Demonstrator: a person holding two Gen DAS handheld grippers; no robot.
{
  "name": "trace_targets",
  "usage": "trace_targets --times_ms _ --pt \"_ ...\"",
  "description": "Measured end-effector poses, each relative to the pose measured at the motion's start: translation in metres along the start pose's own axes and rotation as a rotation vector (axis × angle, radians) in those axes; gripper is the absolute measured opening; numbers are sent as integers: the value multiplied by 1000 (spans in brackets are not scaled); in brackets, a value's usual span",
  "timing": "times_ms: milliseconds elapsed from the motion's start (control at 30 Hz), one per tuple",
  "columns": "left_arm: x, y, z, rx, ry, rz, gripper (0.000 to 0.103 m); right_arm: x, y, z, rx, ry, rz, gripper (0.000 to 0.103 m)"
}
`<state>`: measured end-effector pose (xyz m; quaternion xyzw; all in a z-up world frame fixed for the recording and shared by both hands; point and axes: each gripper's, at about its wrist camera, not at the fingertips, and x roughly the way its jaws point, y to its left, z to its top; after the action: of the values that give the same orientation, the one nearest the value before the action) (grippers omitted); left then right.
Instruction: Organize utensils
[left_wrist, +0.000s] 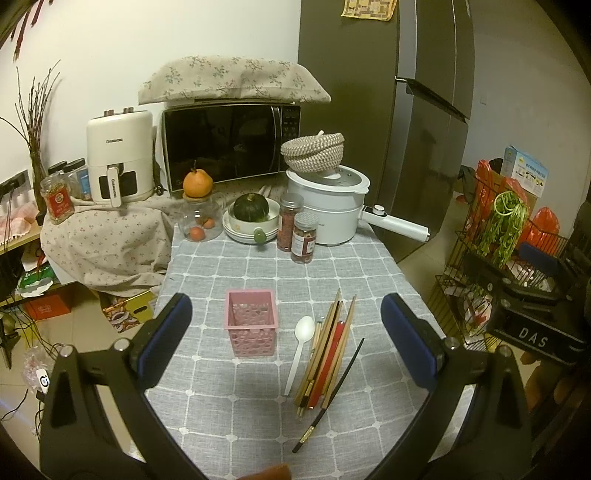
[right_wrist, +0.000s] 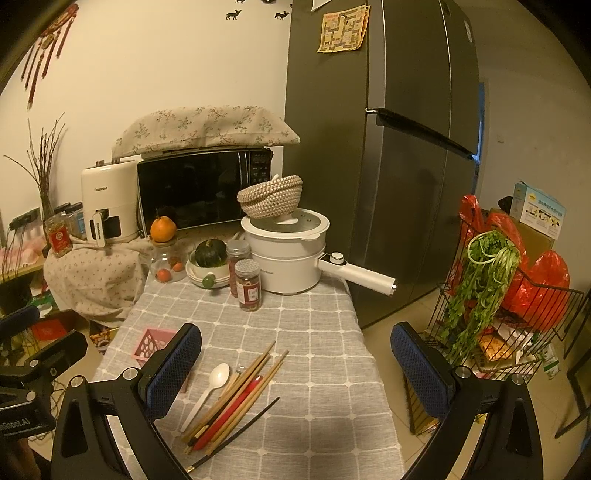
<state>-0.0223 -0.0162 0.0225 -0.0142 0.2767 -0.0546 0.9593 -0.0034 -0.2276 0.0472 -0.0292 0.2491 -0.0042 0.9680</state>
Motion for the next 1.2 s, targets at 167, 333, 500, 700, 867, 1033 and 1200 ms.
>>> trace_targets --times_ms 167,333,500,700,867,1033,1200 --pt "1 -2 -1 3 4 -6 102 -2 2 1 -2 3 0 103" --pt "4 -3 0 7 15 -11 102 -1 1 0 -1 5 4 103" --pt "7 -1 1 3 27 -14 102 0 2 -2 -2 3 3 103" --pt "10 1 2 2 33 -13 102 2 2 -3 -15 22 -3 103" --pt "16 2 2 0 60 -16 102 8 0 -3 -71 72 -33 103" --pt "29 3 2 10 106 -40 102 17 -3 -4 -45 85 -19 103" --pt "55 9 3 -7 216 -122 100 38 -11 -7 -29 148 -12 103"
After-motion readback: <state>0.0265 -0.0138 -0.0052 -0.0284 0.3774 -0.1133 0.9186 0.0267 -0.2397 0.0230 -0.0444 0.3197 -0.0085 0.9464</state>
